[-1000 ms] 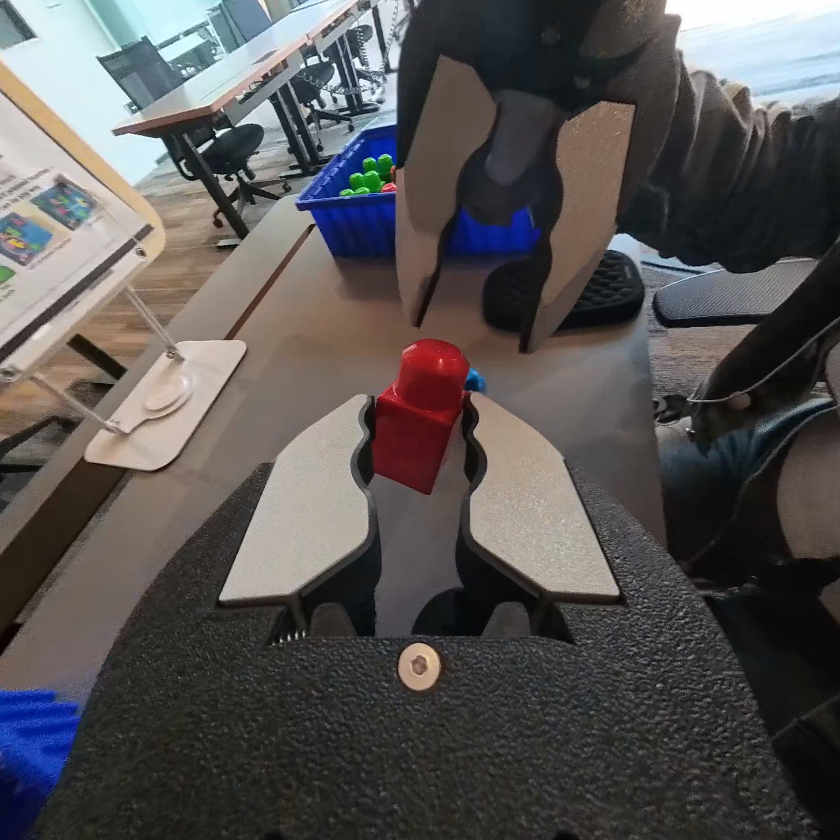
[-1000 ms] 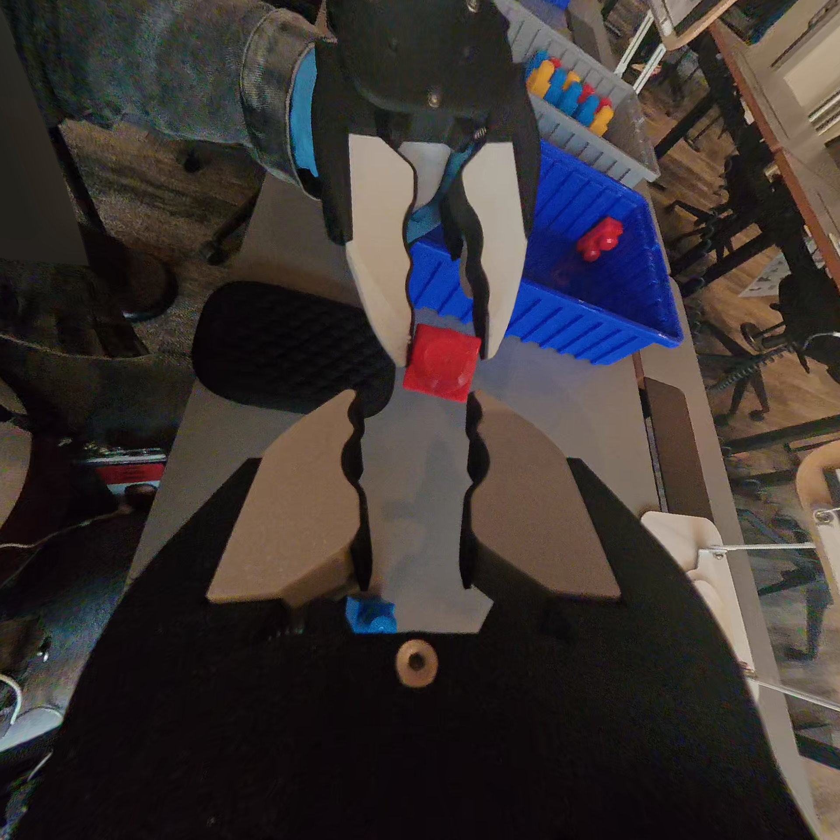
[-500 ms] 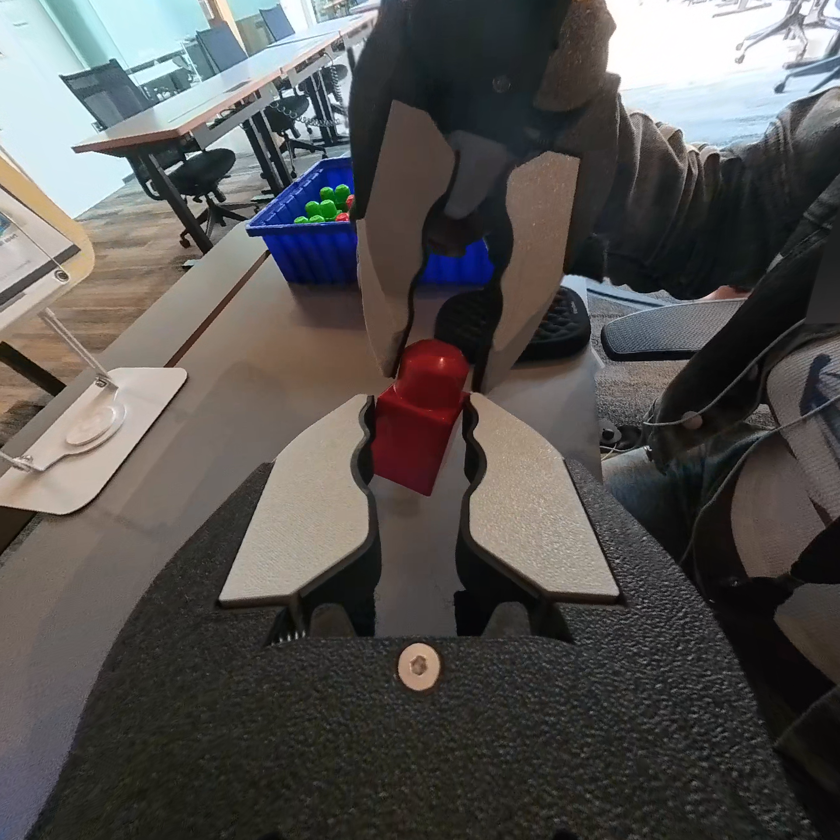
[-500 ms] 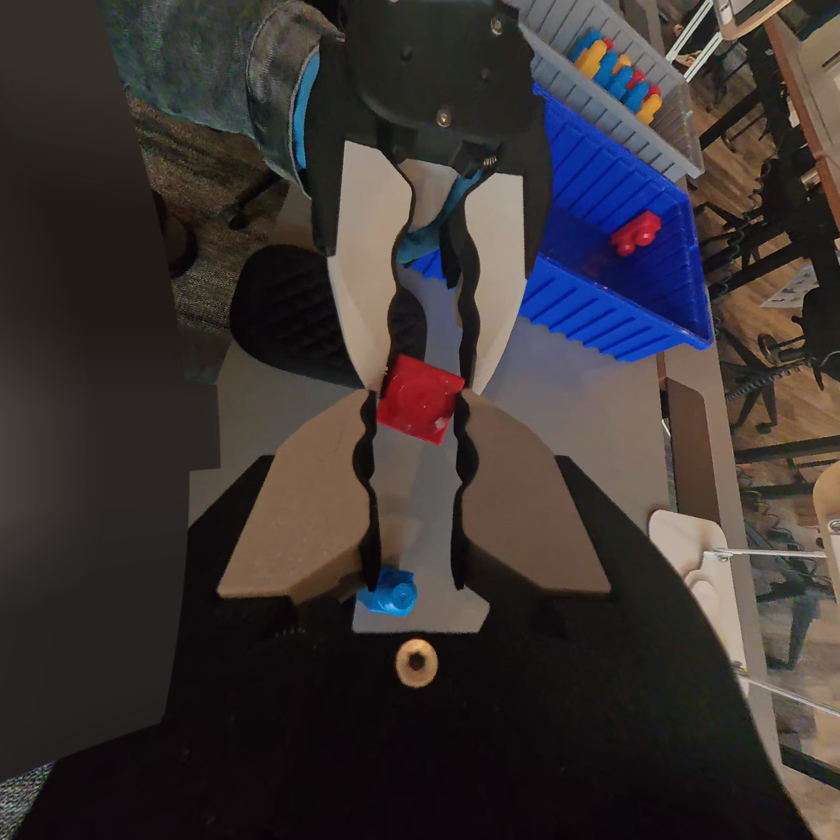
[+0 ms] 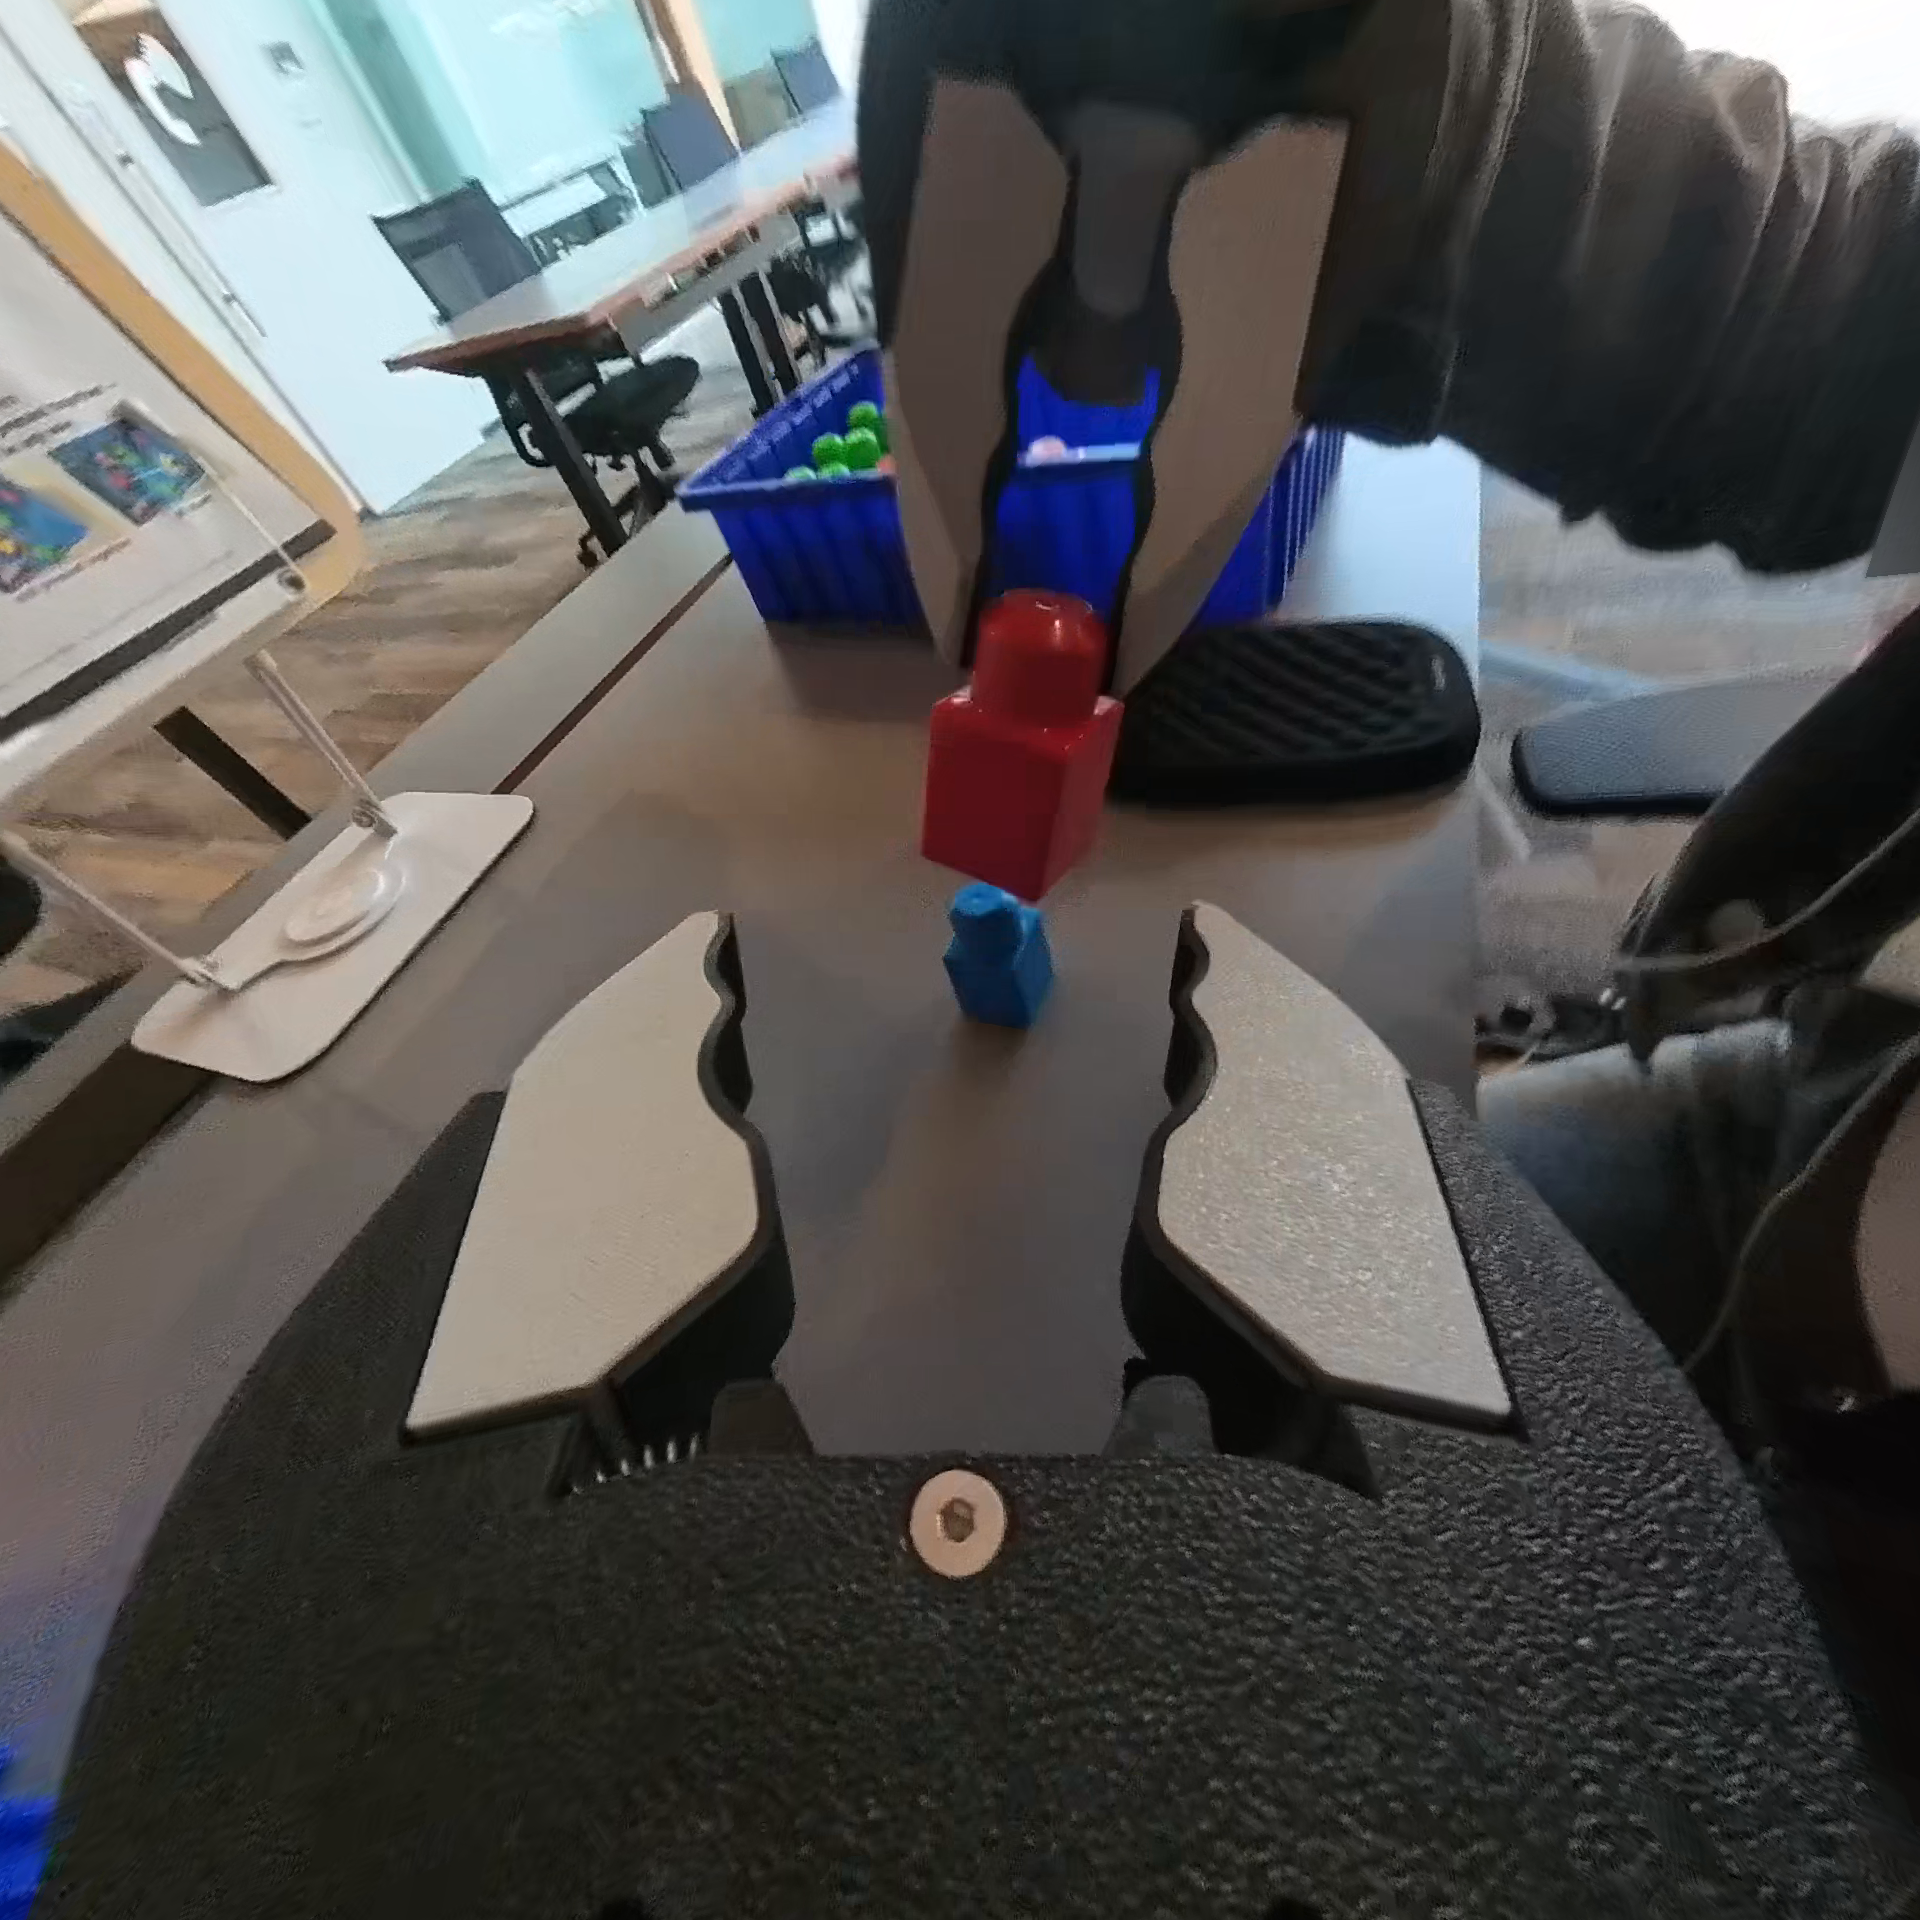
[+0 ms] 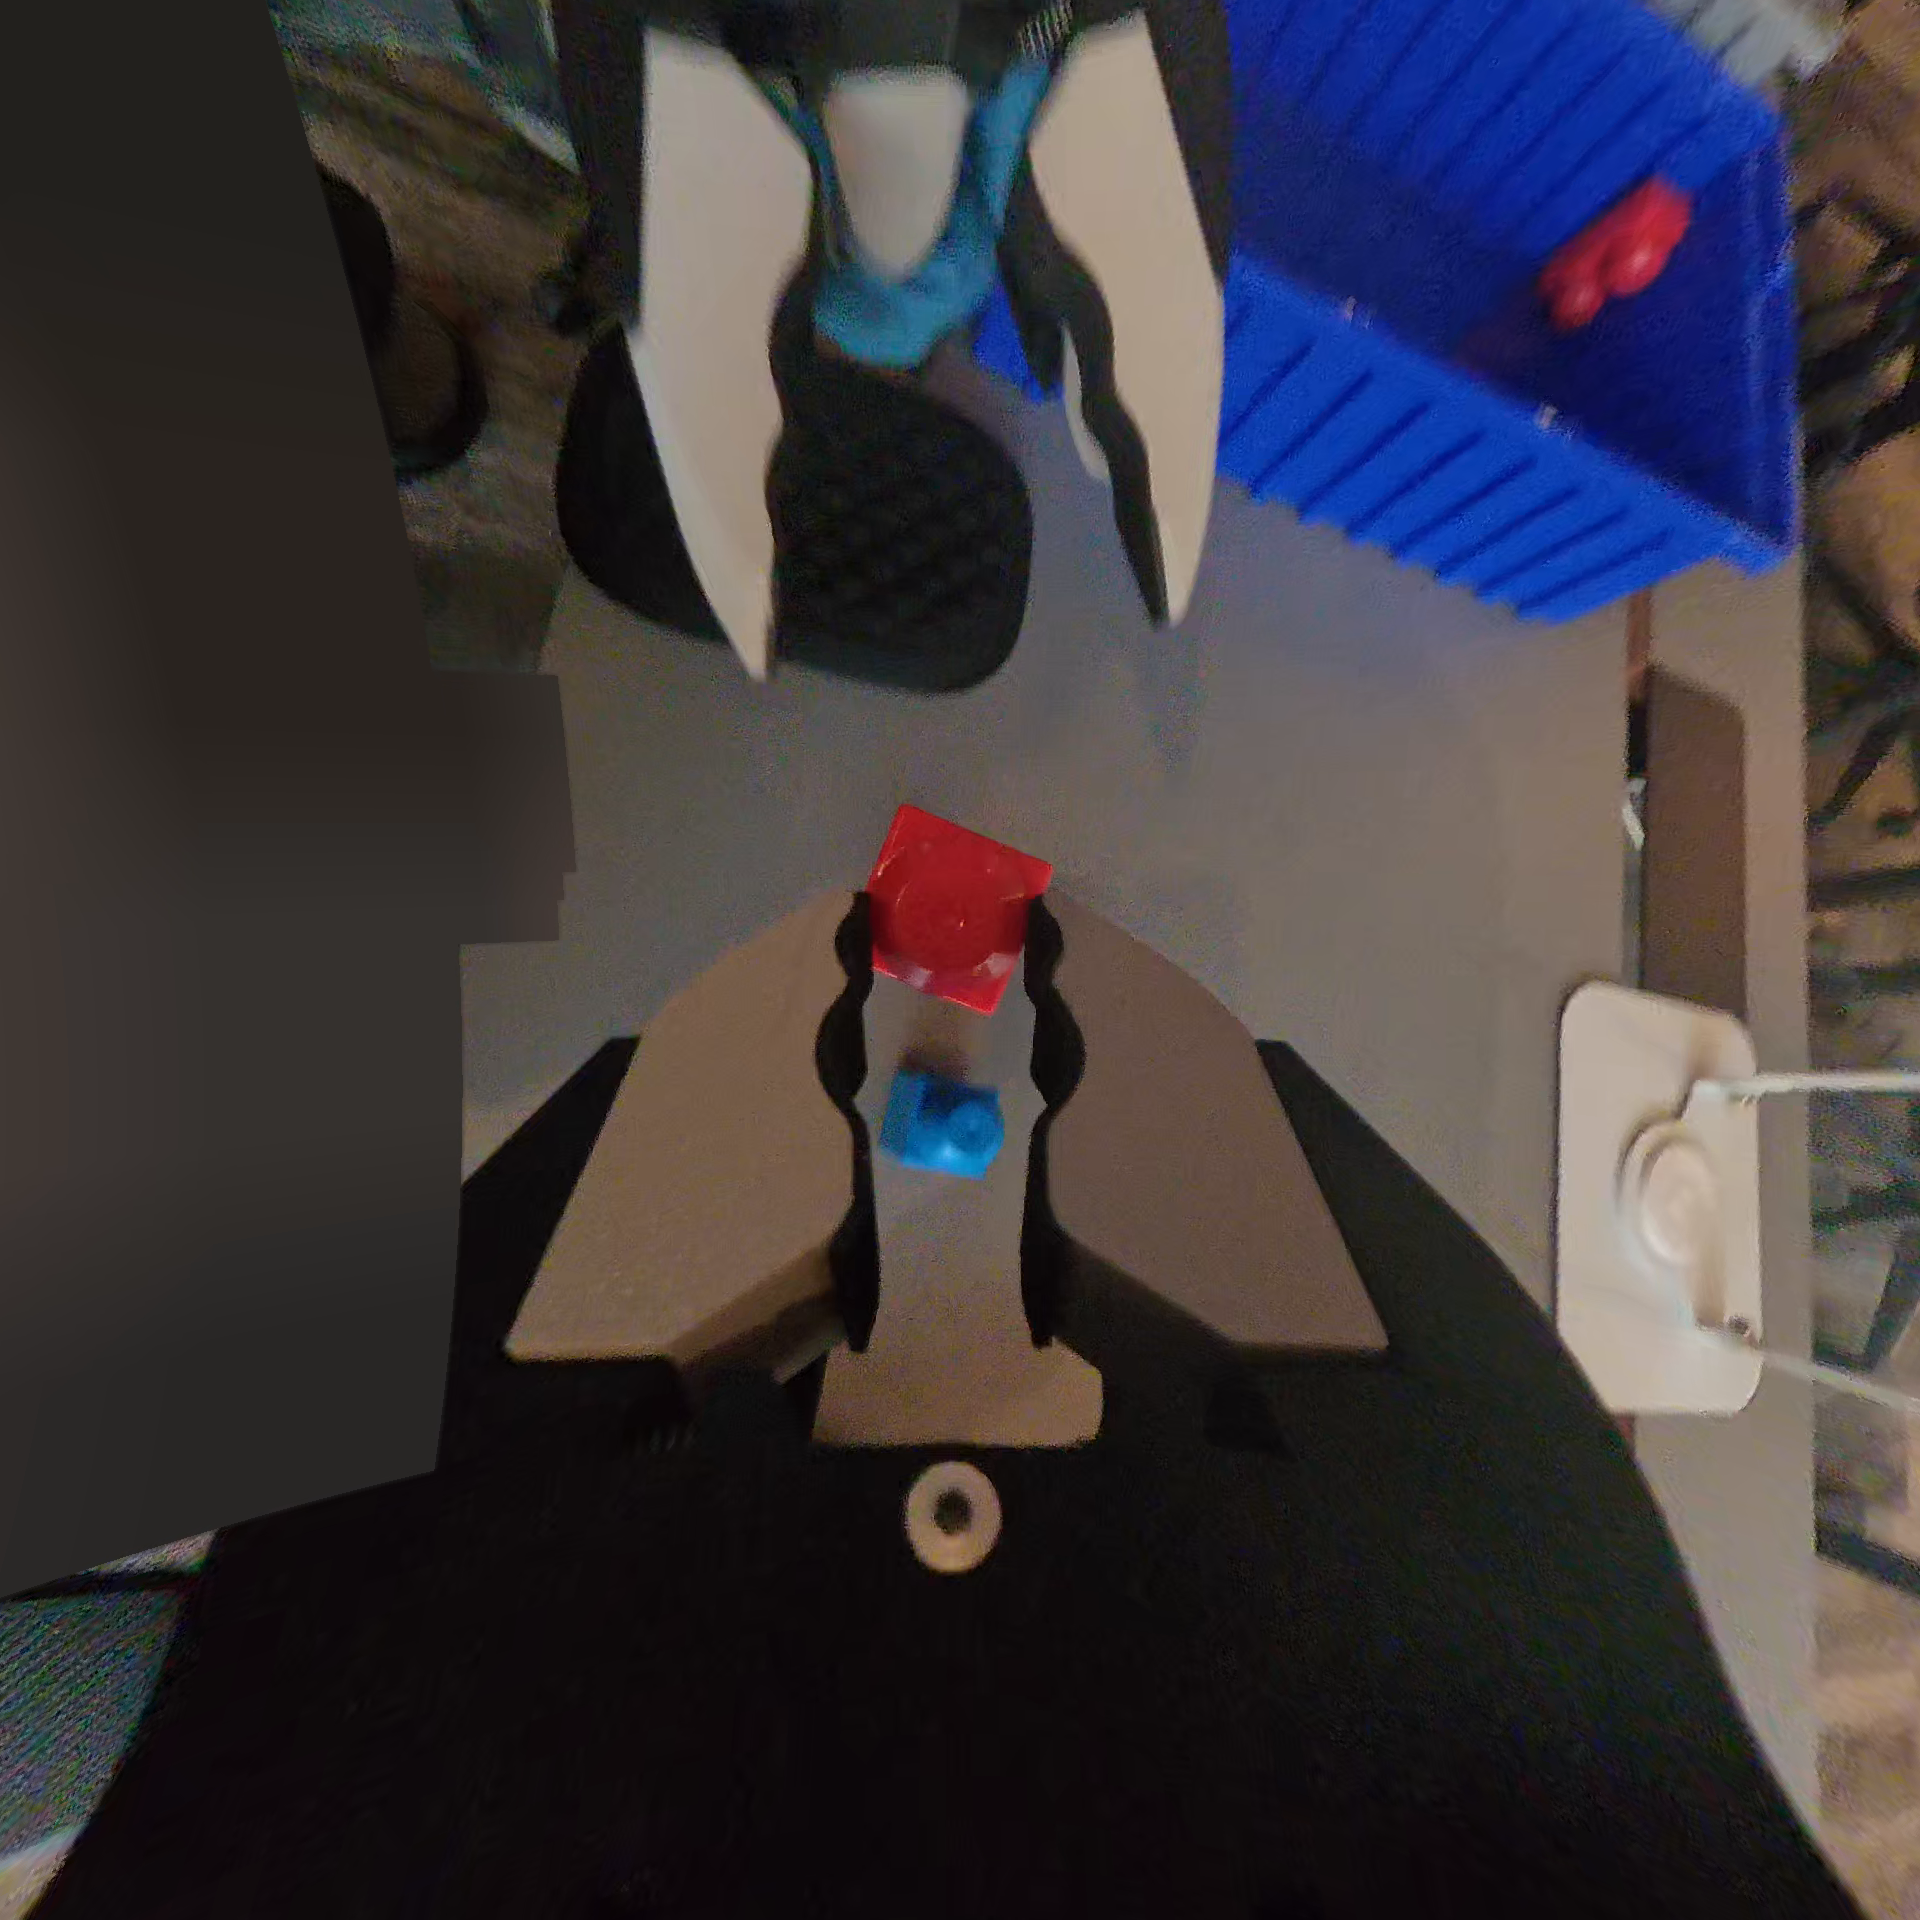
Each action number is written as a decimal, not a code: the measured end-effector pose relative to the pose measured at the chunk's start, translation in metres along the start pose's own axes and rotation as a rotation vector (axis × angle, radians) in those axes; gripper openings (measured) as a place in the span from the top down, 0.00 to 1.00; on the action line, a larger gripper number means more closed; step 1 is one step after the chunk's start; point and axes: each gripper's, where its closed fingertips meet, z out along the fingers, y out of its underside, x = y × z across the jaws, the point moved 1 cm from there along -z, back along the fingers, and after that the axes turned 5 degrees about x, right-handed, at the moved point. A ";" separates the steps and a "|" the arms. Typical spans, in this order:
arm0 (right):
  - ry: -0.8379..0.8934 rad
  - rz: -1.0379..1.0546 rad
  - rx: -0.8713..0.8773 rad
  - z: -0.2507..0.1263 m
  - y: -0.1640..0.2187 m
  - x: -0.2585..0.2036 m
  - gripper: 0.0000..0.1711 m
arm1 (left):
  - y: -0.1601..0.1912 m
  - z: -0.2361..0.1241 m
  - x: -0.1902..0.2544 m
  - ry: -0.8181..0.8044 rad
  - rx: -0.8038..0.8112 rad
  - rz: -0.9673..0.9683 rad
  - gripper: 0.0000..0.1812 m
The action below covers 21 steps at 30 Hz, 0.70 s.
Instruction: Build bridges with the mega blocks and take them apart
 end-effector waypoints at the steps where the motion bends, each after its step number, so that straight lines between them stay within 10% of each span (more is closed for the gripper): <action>1: -0.009 0.021 -0.034 -0.003 0.010 0.000 0.84 | -0.001 -0.003 0.001 -0.008 0.043 -0.053 0.57; 8: -0.104 0.163 -0.280 -0.015 0.086 -0.008 0.84 | -0.010 -0.041 0.001 -0.060 0.317 -0.217 0.60; 21: -0.251 0.117 -0.364 0.026 0.147 -0.007 0.84 | -0.002 -0.097 0.009 -0.215 0.325 -0.236 0.66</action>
